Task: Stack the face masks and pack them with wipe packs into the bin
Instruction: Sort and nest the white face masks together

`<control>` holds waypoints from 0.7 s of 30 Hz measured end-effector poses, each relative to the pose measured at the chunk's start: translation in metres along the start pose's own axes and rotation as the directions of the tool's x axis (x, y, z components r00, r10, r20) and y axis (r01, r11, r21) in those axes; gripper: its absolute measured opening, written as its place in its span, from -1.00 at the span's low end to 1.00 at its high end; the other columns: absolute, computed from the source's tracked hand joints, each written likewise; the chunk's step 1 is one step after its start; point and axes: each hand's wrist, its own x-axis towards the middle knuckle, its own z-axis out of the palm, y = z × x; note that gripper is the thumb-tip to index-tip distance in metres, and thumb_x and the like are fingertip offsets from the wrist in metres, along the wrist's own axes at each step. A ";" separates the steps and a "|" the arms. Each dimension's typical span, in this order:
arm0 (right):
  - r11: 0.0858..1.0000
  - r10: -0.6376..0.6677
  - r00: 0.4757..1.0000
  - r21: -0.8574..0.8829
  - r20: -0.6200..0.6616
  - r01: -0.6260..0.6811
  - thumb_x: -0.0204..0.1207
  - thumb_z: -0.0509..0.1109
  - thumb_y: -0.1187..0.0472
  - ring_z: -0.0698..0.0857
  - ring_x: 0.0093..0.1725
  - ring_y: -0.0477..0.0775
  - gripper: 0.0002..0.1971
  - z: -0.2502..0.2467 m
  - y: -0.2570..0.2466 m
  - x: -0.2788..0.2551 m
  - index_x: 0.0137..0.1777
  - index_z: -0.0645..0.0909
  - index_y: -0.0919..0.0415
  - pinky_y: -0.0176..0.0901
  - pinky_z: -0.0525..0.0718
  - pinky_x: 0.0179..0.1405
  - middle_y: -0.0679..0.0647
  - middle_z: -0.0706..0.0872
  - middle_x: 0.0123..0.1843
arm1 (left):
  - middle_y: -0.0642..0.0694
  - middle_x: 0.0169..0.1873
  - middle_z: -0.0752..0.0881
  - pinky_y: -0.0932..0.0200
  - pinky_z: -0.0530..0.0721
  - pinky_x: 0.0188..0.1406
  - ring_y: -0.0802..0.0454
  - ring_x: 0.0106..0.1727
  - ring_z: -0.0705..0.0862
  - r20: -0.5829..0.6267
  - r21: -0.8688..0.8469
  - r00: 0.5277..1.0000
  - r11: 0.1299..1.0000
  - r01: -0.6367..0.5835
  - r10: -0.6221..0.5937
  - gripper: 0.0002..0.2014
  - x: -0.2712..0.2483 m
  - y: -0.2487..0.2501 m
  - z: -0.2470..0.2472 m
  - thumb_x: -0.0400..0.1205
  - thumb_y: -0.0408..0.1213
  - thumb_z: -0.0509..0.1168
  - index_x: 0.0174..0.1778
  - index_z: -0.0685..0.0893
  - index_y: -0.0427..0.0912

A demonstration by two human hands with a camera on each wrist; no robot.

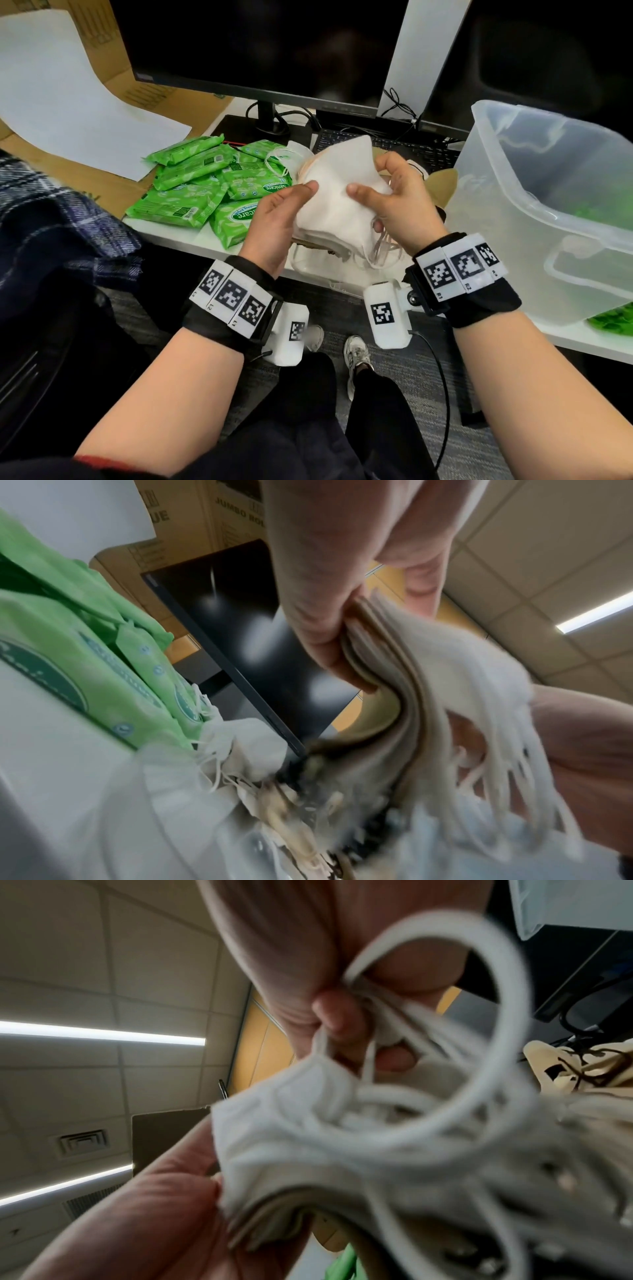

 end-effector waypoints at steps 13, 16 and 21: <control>0.993 -0.078 0.988 -0.103 -0.137 0.064 0.36 0.54 0.35 0.69 -0.32 -0.05 -0.69 0.001 0.006 -0.003 -0.22 0.49 -0.03 -0.22 0.62 -0.49 0.12 0.67 -0.21 | -0.19 0.00 0.72 0.09 0.71 -0.07 -0.03 -0.06 0.69 -0.111 0.098 0.987 0.989 -0.109 0.119 -0.64 0.002 0.000 0.000 0.54 -0.66 0.23 0.14 0.59 -0.17; 0.996 -0.073 0.993 -0.049 -0.096 0.068 0.35 0.54 0.38 0.69 -0.19 0.12 -0.75 0.001 0.008 -0.003 -0.22 0.58 0.02 -0.20 0.65 -0.38 0.32 0.71 -0.05 | -0.32 0.31 0.58 0.12 0.74 -0.19 -0.08 0.03 0.69 -0.063 0.056 0.981 0.982 -0.181 0.185 -0.44 0.000 -0.001 -0.002 0.50 -0.68 0.24 0.16 0.53 0.13; 1.000 0.001 0.999 -0.020 -0.047 -0.002 0.36 0.51 0.44 0.68 -0.38 0.09 -0.69 0.001 0.010 -0.002 -0.14 0.48 0.08 -0.17 0.65 -0.48 0.08 0.69 -0.28 | -0.12 0.05 0.70 0.13 0.70 -0.04 0.03 0.03 0.68 -0.063 0.132 0.973 0.969 -0.210 0.220 -0.54 -0.001 -0.002 -0.002 0.48 -0.65 0.22 -0.01 0.60 0.07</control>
